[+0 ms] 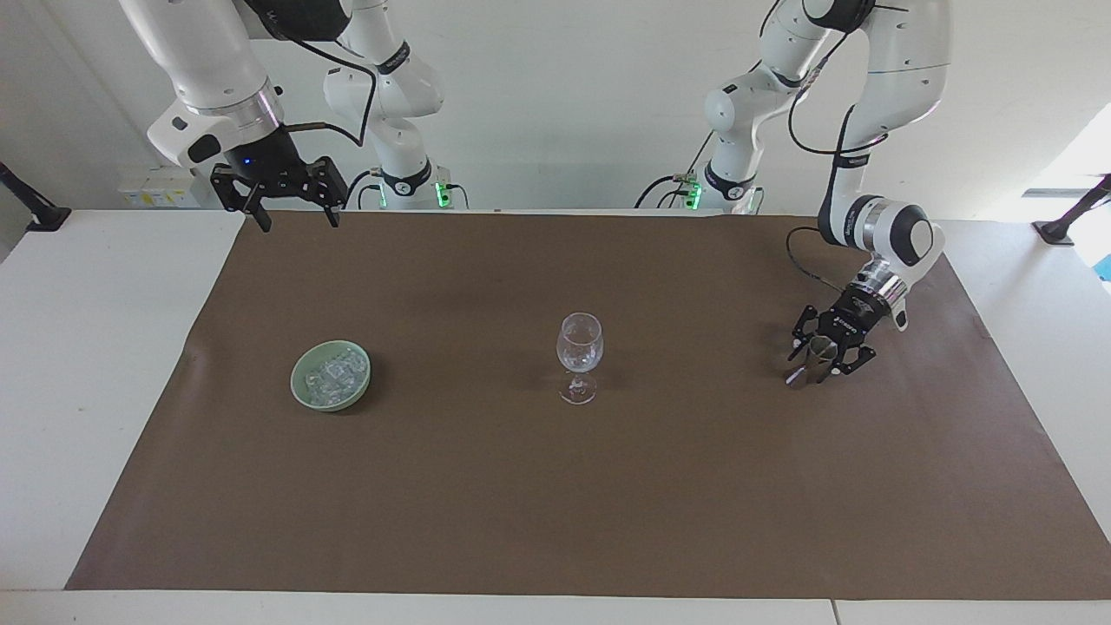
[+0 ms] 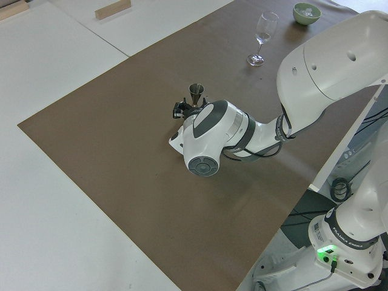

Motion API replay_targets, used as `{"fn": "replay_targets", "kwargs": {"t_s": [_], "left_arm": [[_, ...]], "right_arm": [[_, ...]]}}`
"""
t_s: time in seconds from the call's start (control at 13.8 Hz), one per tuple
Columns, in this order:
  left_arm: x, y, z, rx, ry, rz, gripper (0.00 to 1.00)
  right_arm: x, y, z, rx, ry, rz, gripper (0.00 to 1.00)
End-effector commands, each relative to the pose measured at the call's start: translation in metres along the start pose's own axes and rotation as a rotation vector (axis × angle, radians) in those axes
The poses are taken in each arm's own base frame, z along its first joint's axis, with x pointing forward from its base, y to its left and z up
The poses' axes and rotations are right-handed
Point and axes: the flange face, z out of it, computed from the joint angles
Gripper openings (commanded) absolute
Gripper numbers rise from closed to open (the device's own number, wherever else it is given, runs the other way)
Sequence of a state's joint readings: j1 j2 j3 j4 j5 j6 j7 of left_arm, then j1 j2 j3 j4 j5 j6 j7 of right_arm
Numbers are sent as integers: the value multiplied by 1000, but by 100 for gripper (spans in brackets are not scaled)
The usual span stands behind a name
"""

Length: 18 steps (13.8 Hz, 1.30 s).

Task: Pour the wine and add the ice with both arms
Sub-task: 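Lower the jigger to the table and withdraw the left gripper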

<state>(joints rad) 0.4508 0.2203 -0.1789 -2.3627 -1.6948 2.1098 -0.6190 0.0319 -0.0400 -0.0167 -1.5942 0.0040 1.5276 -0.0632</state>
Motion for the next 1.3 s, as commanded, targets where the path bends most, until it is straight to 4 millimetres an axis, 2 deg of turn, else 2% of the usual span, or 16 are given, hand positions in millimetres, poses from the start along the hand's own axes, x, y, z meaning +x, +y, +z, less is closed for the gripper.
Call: {"fn": "replay_targets", "kwargs": {"t_s": [0.0,0.22,0.58,0.72,0.87,1.23], "left_arm": [[2,5,-5,-10,2,27,100],[0,12,-13,39,32,102,100],[-17,47,-52,189,142,307,100],[-33,55,-66,232,200,395,100],[-58,64,-77,282,274,510,100],[-112,80,-93,404,460,758,100]], "right_arm": [[-6,2,-2,-7,-8,-23,100],[-6,2,-2,-7,-6,-23,100],[-6,2,-2,-7,-8,-23,100],[-6,2,-2,-7,-5,-23,100],[-6,2,-2,-7,-6,-23,100],[-6,2,-2,-7,-6,-23,100]]}}
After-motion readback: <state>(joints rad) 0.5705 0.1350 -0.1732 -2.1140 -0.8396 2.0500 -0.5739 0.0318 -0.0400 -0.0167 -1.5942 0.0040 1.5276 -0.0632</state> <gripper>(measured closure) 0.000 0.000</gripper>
